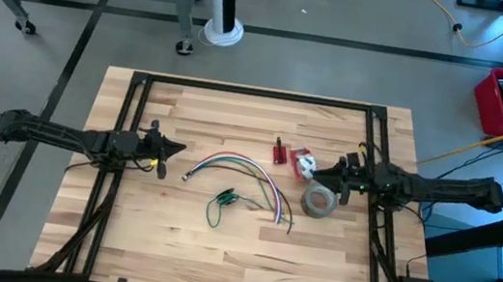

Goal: Coil cords
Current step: Return to Home Position

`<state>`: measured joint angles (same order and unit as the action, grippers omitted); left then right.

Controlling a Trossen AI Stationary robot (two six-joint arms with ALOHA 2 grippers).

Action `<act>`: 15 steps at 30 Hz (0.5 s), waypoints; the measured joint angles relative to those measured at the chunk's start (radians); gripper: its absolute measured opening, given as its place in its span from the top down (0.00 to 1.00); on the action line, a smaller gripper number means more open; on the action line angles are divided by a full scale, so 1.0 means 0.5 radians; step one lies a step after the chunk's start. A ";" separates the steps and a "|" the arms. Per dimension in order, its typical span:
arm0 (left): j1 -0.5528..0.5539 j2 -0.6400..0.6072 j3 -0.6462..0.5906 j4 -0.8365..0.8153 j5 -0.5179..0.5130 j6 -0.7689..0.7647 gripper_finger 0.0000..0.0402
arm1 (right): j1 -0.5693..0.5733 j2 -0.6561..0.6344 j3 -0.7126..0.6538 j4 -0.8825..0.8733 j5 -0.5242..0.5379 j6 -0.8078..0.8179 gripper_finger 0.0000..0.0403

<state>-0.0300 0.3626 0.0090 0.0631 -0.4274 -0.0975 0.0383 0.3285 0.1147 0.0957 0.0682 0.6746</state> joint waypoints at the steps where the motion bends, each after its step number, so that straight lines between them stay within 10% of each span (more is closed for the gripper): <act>1: -0.001 0.000 0.001 0.001 0.000 0.000 1.00 | 0.000 -0.020 -0.052 0.041 -0.002 0.011 0.72; 15: -0.001 -0.001 0.001 0.001 -0.001 0.000 1.00 | 0.000 -0.567 -0.206 -0.127 0.023 -0.034 0.72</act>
<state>-0.0303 0.3623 0.0093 0.0635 -0.4278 -0.0976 0.0383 0.0452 0.0116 0.0323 0.0799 0.6578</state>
